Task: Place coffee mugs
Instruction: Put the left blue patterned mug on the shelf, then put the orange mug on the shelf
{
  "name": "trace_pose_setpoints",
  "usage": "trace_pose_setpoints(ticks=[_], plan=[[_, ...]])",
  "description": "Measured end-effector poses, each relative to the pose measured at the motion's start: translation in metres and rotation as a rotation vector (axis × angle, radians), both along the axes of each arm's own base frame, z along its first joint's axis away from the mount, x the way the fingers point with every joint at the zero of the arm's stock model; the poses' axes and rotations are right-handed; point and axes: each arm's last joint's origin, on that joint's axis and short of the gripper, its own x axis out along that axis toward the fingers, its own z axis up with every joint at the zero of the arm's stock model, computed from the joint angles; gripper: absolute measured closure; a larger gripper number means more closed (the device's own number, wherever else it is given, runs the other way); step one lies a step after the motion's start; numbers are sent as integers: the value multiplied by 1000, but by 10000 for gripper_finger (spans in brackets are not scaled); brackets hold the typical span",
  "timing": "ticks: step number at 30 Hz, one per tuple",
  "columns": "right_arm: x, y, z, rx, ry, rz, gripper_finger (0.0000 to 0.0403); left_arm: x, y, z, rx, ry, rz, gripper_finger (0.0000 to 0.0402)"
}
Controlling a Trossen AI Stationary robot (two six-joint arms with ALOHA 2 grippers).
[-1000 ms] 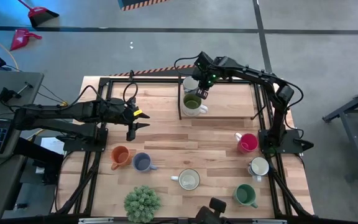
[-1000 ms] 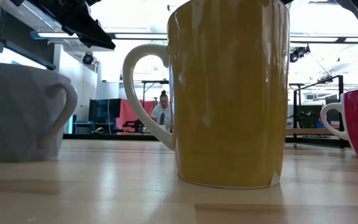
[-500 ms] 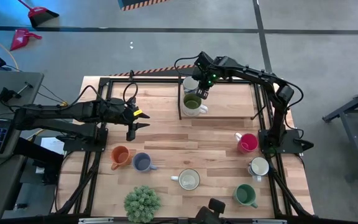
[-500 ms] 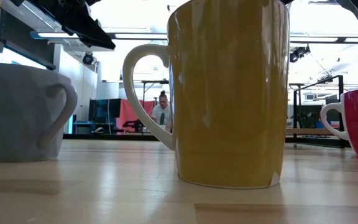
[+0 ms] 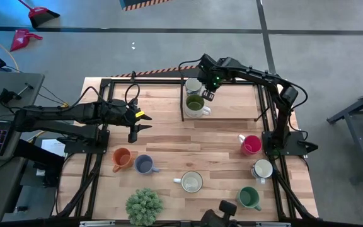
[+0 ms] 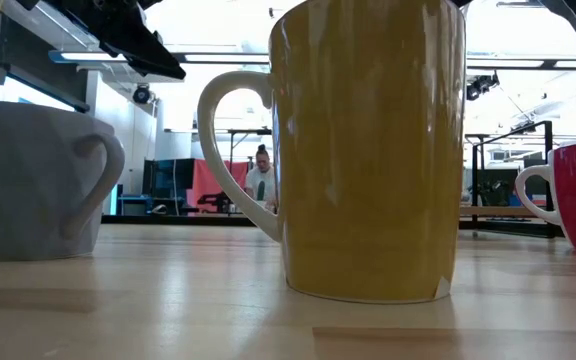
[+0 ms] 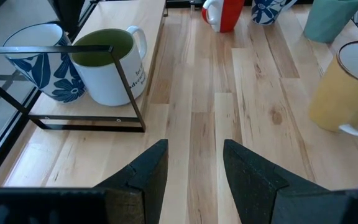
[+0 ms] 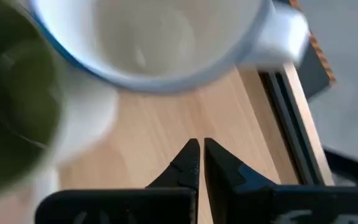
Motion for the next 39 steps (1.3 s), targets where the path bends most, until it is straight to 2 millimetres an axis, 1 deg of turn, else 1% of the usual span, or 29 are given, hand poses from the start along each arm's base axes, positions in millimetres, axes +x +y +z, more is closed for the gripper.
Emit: trace_pose_setpoints(ticks=[3, 5, 7, 9, 11, 14, 17, 20, 22, 24, 26, 28, 31, 33, 35, 39], plan=[[-1, 0, 1, -63, 47, -43, 403, 0, 0, 0, 0, 0, 0, 259], [-2, 2, 8, -128, 63, -77, 403, 0, 0, 0, 0, 0, 0, 259], [-3, 5, 22, -147, 27, -80, 403, 0, 0, 0, 5, 1, -2, 259], [-8, 11, 38, -115, -43, -58, 403, 0, 0, 0, 14, 2, -8, 259], [-17, 20, 61, -104, -136, -36, 403, 0, 0, 0, 23, 3, -9, 259], [-38, 40, 99, -123, -262, -20, 403, 0, 0, 0, 34, 5, -3, 259], [-64, 68, 132, -95, -408, 61, 403, 0, 1, 0, 36, 4, -3, 259], [-90, 101, 154, -58, -562, 177, 403, 0, 0, 0, 36, 4, -4, 259], [-110, 125, 159, -44, -657, 254, 403, 0, 0, 0, 36, 4, -4, 259], [-128, 146, 158, -43, -743, 287, 403, 0, 0, 0, 36, 3, -3, 259], [-144, 165, 151, -46, -824, 320, 403, 0, 0, 0, 36, 3, -3, 259], [-160, 180, 141, -36, -887, 353, 403, 0, 0, 0, 36, 1, -3, 259], [-176, 197, 119, -18, -963, 359, 403, 0, 0, 1, 36, -3, -3, 259], [-182, 204, 103, -17, -999, 369, 403, 1, 1, 1, 35, -7, -2, 259], [-184, 209, 85, 2, -1021, 388, 403, 1, 1, 1, 28, -13, 2, 259], [-176, 217, 50, 27, -1070, 447, 403, 1, 1, 2, 22, -22, 6, 259]])
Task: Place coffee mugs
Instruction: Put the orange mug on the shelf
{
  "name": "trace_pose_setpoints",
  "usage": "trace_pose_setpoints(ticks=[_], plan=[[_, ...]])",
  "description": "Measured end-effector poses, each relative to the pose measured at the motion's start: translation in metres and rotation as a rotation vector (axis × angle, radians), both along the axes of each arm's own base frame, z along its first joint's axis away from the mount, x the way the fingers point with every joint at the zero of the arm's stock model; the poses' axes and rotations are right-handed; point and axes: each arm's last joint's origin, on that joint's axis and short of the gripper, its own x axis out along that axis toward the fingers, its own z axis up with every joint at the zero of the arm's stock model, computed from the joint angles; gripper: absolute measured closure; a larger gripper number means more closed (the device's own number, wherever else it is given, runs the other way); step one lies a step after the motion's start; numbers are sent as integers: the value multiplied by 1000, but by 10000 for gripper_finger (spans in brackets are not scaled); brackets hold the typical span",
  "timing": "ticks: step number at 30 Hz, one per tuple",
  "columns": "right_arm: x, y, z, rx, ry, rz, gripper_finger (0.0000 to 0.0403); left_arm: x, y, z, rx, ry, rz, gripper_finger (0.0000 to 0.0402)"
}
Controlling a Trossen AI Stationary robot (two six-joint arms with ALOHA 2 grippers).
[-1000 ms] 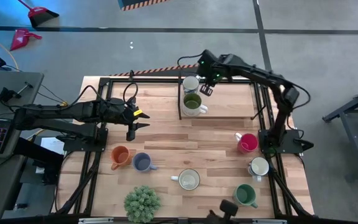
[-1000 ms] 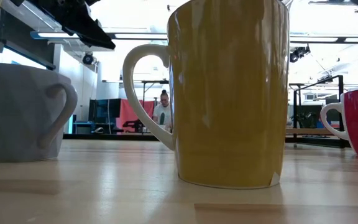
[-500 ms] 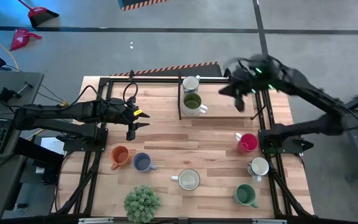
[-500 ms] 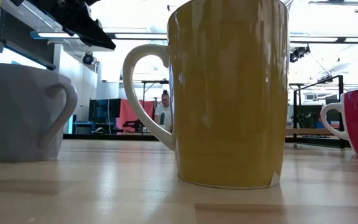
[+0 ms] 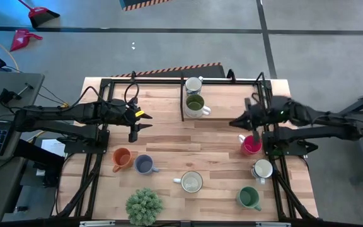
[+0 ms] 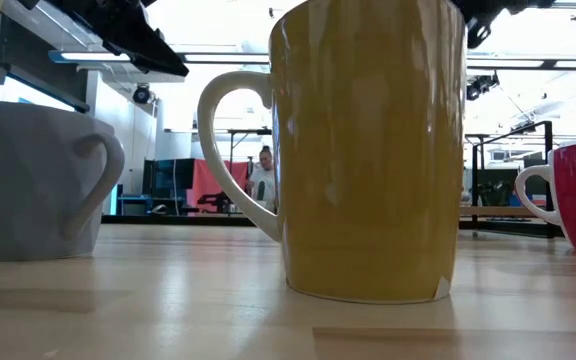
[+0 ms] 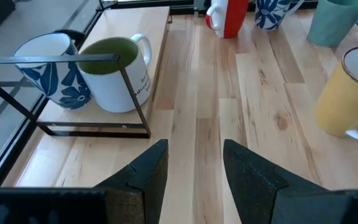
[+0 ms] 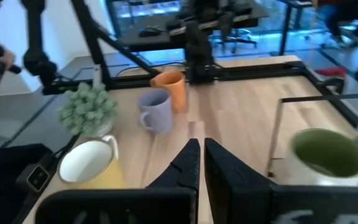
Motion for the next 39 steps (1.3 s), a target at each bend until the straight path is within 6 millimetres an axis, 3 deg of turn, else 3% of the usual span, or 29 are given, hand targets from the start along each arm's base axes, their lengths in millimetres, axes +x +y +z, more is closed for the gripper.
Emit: trace_pose_setpoints(ticks=[5, 10, 20, 25, 27, 32, 39], plan=[[10, 8, -38, -5, -15, 60, 403, -1, 0, -2, -11, 20, 0, 259], [13, 9, -53, -59, -57, 74, 403, -3, 0, -5, 8, 65, -20, 259], [13, 8, -52, -60, -67, 45, 403, 4, 0, 3, 155, -21, -104, 259], [13, 7, -52, -14, -60, 10, 403, 6, -1, 1, 98, -7, -79, 259], [13, 7, -53, 2, -45, -21, 403, 5, -4, 9, 84, 2, -89, 259], [12, 5, -59, 22, 20, -73, 403, -7, -17, 27, 39, 164, -38, 259], [12, 5, -60, 15, 36, -90, 403, -21, -38, 22, -108, 371, 2, 259]])
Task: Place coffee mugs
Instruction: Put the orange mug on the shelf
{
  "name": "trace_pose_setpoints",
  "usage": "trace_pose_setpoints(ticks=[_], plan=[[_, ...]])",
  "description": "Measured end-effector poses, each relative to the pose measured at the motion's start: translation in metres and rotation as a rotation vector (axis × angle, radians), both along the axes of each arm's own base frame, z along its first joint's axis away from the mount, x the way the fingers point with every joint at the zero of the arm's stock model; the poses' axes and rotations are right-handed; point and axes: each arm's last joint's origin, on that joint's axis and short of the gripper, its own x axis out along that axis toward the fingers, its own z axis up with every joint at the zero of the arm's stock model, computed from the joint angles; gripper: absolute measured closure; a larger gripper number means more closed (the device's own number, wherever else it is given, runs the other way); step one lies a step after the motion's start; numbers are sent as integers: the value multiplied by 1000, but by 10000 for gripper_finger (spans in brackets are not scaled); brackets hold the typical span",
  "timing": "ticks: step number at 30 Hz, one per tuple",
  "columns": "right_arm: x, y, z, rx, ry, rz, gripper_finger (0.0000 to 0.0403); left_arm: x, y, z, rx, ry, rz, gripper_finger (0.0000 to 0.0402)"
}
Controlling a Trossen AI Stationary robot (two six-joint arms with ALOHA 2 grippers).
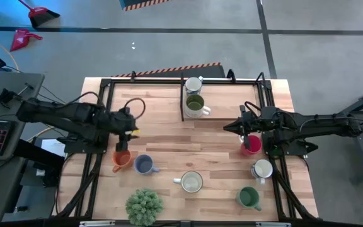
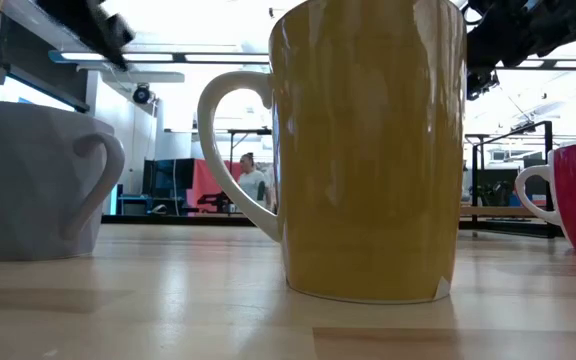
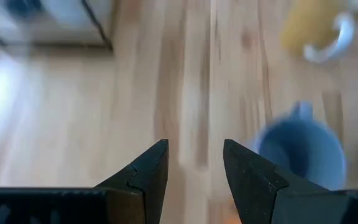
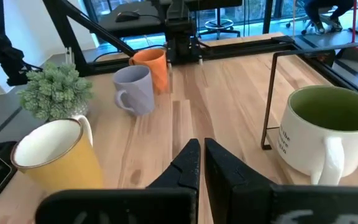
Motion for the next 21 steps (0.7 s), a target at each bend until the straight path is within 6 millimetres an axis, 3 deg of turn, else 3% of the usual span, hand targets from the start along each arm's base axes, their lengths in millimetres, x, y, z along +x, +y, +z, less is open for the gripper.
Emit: trace_pose_setpoints(ticks=[9, 16, 21], plan=[[0, 0, 0, 12, 6, -3, 403, -7, -24, -20, -106, 251, 121, 259], [0, 0, 0, 27, 6, 1, 403, -6, -37, -59, -80, 440, 190, 259], [0, 1, 0, 32, 6, 16, 403, -7, -43, -72, -64, 490, 195, 259]])
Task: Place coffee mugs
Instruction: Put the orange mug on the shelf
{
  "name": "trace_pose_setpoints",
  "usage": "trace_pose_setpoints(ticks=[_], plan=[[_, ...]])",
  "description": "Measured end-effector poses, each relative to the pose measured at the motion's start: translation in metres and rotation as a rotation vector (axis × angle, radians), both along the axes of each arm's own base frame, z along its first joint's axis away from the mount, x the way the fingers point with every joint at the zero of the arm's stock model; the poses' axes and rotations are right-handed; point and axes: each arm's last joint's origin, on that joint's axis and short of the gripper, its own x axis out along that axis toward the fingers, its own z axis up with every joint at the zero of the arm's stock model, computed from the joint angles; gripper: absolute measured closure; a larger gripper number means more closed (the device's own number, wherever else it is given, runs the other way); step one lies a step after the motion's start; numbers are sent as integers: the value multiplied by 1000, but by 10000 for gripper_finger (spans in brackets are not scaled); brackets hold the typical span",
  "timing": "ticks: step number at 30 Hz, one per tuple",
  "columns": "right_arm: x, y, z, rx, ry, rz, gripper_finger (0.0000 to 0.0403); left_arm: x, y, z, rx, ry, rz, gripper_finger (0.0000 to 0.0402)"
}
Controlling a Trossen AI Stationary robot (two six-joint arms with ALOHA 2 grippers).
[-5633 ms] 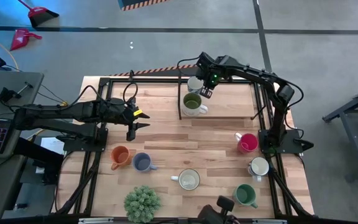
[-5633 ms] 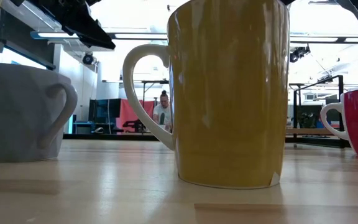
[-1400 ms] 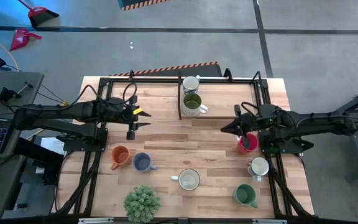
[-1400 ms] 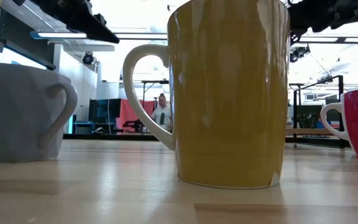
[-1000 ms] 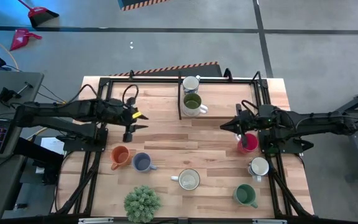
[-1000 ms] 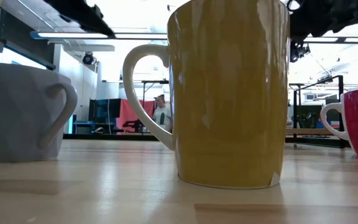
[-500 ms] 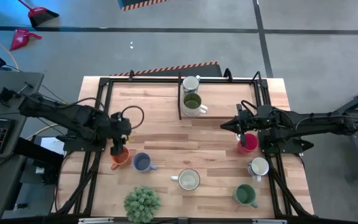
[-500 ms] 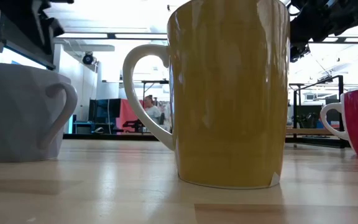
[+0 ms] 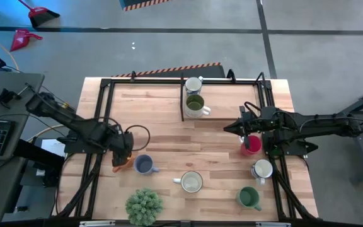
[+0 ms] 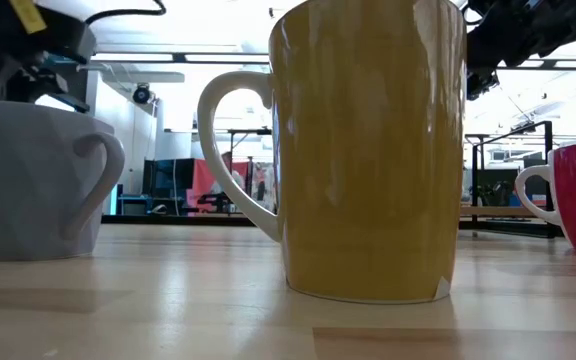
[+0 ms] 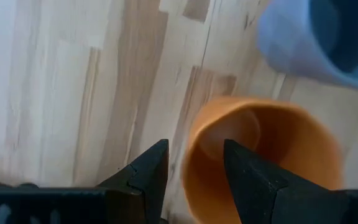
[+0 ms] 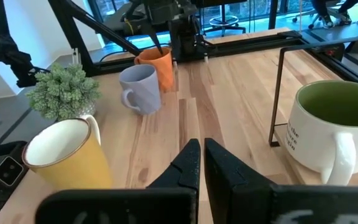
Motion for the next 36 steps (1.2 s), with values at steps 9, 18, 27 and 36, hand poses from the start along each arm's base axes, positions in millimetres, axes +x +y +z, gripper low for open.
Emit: trace_pose_setpoints(ticks=[9, 18, 27, 36], plan=[[0, 0, 0, -1, -1, 6, 403, -1, -6, -23, -34, 2, 6, 259], [0, 0, 0, -6, -1, 8, 403, -5, -3, -45, -11, -10, 9, 259], [0, 0, 0, -6, -1, 8, 403, -10, 2, -63, 48, -34, 48, 285], [-1, 0, -2, -5, 20, 9, 403, -7, 11, -62, 54, -37, 102, 386]])
